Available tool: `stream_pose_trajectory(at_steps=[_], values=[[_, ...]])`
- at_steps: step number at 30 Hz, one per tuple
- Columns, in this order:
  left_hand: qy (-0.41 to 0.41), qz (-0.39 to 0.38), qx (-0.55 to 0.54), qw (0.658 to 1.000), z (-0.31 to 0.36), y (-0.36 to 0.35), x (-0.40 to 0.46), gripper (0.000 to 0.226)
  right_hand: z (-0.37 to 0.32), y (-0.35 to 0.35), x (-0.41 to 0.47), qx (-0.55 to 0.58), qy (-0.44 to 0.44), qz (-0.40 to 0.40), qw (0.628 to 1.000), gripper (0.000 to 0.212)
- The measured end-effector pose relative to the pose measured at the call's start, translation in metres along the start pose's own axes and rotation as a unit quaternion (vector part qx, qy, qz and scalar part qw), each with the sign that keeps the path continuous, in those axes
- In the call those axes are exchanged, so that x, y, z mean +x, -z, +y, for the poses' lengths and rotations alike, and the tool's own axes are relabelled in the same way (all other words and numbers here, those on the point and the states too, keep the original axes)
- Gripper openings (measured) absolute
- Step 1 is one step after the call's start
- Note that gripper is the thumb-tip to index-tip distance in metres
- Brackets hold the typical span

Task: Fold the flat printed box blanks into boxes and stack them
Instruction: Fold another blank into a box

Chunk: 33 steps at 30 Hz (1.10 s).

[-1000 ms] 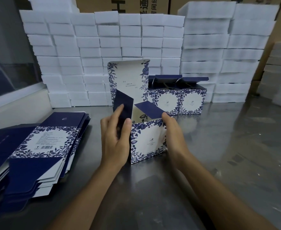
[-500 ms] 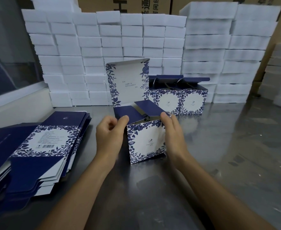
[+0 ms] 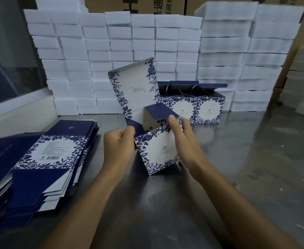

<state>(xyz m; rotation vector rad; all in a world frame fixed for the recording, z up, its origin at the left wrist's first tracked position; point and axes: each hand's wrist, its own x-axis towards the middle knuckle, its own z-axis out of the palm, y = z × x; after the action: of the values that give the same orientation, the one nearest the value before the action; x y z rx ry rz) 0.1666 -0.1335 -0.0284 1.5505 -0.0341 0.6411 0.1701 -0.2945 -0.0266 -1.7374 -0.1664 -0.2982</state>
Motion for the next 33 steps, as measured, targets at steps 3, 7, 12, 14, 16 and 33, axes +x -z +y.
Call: stream_pose_trajectory(at_steps=[3, 7, 12, 14, 16, 33], values=[[0.016, 0.006, -0.014, 1.0, 0.0, -0.002, 0.0, 0.031, -0.002, 0.002, 0.001, 0.014, -0.008, 0.001, 1.0, 0.064], [0.11, 0.005, -0.082, 0.991, -0.006, -0.002, 0.002, 0.032, -0.004, 0.0, -0.003, 0.011, 0.016, 0.019, 1.0, 0.065], [0.146, 0.034, -0.088, 0.985, -0.016, 0.002, 0.01, 0.017, -0.005, -0.003, -0.005, -0.002, 0.053, 0.013, 0.998, 0.054], [0.13, 0.044, -0.066, 0.988, -0.018, 0.002, 0.011, 0.015, -0.004, -0.003, -0.005, -0.008, 0.069, 0.013, 0.998, 0.06], [0.119, 0.039, -0.041, 0.991, -0.02, 0.002, 0.011, 0.014, -0.006, -0.001, -0.005, -0.007, 0.086, 0.016, 0.996, 0.055], [0.171, 0.061, -0.071, 0.981, -0.025, 0.007, 0.011, 0.032, -0.003, 0.007, -0.004, -0.004, 0.139, 0.043, 0.989, 0.056]])
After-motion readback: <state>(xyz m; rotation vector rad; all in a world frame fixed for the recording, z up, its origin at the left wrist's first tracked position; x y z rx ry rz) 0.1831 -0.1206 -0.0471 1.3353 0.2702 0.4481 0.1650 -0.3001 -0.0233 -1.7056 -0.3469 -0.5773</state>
